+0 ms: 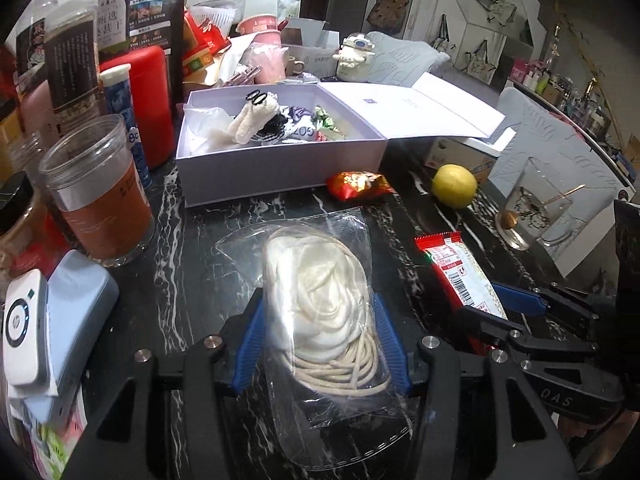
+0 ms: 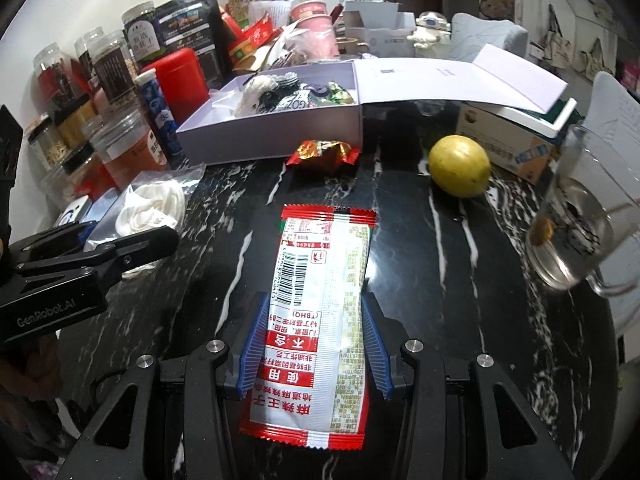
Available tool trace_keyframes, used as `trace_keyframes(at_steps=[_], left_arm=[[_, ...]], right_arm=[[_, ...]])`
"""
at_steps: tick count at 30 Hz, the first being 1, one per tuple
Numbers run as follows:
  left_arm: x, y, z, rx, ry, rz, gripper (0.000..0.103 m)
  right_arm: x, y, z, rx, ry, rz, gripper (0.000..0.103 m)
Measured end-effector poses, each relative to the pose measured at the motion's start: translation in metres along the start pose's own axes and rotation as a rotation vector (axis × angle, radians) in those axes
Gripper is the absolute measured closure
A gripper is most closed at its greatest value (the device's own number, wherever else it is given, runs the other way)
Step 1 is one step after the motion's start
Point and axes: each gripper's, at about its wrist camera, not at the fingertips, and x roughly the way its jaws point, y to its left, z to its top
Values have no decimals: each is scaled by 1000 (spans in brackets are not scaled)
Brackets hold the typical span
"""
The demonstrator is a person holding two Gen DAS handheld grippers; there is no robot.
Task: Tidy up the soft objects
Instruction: 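Lift and carry the bagged coil and red-and-white packet over the box with both tools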
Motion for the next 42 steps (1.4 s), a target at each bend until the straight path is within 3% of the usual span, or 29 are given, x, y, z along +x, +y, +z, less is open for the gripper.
trace_keyframes(at_steps=[12,22,42], left_arm=[[-48,-12,6,8,-130,-1,51],[-78,-16,35,21,-248,-5,51],[-64,-3,126,26,-356,3,51]], right_arm=[[-52,7,-1,5,-118,44,58],[-84,16,20,-30,-216,76,58],[-80,1,117,-102,-355,50,58]])
